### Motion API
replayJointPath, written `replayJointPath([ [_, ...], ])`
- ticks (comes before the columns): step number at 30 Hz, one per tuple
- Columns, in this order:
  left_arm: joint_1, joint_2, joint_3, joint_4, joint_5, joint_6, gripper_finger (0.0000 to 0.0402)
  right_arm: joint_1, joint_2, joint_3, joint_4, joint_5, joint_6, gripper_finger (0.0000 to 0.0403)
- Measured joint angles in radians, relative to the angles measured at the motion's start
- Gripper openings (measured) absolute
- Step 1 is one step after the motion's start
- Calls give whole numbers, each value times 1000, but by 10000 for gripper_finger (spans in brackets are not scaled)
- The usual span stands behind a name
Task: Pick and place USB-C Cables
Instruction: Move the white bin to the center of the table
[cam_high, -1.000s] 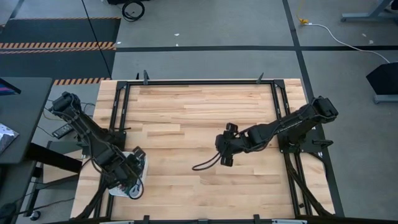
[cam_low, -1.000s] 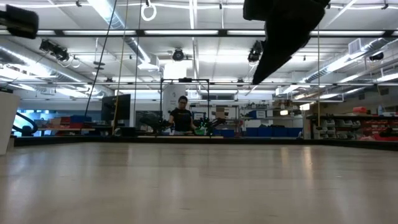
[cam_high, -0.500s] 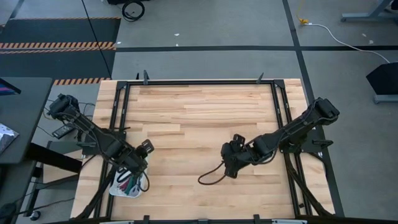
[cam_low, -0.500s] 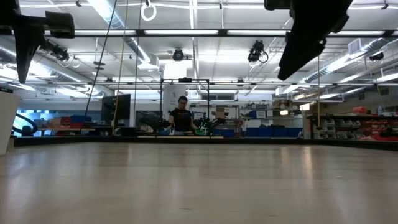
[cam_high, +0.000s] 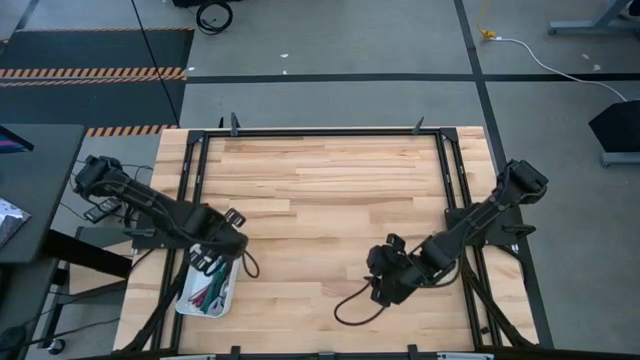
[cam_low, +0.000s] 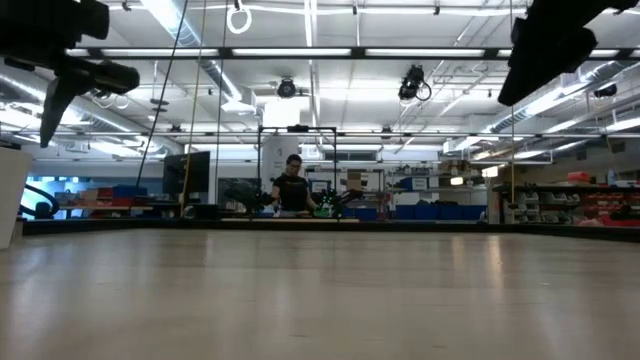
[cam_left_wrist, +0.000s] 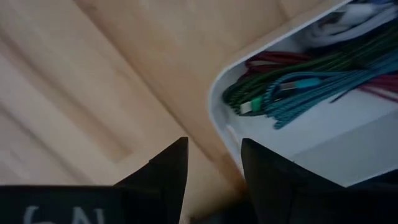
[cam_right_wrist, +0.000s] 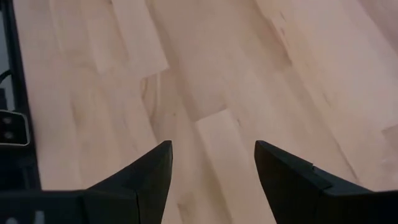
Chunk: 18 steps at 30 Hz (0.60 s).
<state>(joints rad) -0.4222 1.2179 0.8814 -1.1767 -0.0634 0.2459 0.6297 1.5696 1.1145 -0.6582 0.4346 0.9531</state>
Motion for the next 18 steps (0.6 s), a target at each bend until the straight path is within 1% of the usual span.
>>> replayJointPath([
  [5, 8, 0, 0, -16, 94, -34, 158, 28, 0, 0, 0, 11, 22, 234],
  [11, 17, 0, -13, 3, 93, -114, 158, 33, 0, 0, -2, 38, 12, 234],
  [18, 33, 0, -114, 83, 85, -291, 158, 32, 0, 0, -3, 40, -44, 234],
])
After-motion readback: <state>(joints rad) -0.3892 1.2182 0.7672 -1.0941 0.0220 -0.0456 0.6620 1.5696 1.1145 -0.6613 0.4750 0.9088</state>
